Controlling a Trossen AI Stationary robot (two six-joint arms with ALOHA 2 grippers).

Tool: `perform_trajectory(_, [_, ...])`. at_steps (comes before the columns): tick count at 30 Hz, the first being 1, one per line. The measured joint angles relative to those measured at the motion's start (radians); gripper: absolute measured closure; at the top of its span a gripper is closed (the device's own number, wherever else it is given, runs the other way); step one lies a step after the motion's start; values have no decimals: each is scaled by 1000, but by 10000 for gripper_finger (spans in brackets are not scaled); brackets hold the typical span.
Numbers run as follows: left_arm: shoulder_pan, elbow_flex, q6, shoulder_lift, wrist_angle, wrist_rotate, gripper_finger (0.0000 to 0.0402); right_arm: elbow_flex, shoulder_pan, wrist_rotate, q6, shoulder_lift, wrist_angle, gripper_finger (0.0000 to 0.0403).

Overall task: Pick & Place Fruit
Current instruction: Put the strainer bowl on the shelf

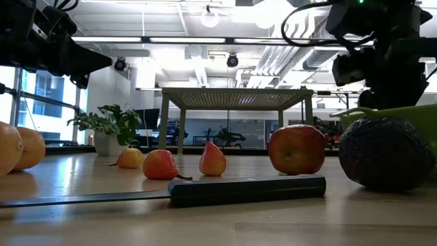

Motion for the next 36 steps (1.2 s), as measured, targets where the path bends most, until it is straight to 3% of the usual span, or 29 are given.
perform_trajectory(9, [0, 0, 0, 0, 2, 0, 401, 13, 0, 16, 52, -58, -29, 398])
perform_trajectory(16, [0, 0, 0, 0, 3, 0, 401, 143, 0, 70, 49, -63, -136, 398])
perform_trajectory(28, [0, 0, 0, 0, 3, 0, 401, 325, -2, 138, 49, -62, -151, 398])
perform_trajectory(36, [0, -1, 0, 0, 3, 1, 401, 430, -72, 179, 45, -62, -143, 397])
